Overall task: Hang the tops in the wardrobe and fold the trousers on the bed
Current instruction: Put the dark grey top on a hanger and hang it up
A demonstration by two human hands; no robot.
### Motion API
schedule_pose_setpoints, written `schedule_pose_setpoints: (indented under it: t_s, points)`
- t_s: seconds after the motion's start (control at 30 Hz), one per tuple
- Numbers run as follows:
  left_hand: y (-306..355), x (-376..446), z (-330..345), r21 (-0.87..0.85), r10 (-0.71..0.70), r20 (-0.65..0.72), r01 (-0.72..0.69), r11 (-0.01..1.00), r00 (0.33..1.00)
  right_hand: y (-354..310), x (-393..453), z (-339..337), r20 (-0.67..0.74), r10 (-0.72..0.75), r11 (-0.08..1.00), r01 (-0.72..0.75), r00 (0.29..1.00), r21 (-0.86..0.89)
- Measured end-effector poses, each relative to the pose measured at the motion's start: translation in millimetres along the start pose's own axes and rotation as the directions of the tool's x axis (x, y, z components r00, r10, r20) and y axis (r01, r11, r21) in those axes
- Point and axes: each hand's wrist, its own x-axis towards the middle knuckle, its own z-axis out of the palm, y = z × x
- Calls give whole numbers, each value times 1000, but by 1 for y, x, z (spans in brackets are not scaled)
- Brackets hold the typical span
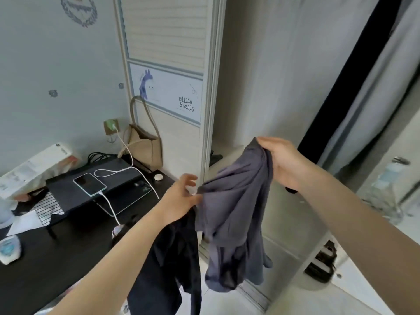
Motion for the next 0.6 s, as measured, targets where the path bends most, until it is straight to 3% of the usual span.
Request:
schedule_pose_setpoints:
  t_s: [0.13,0.27,0.4,0.5,0.6]
  points:
    - [16,34,12,43,146,120,-153,987,982,-16,-6,-3,56,-73,997,73,996,0]
    - [37,59,17,-31,145,163,-142,989,976,-31,-3,-39,-88,-188,982,188,978,-13]
    - [65,75,1,-218,113,227,-63,974,967,-35,10,-91,-343,-340,886,176,876,-429]
    - [93,87,-7,-414,99,217,0,910,971,-24,24,-123,-360,-453,734,112,816,-670]
    - [120,104,-5,-600,75,207,66,797,976,-9,43,-133,-315,-443,645,55,839,-762]
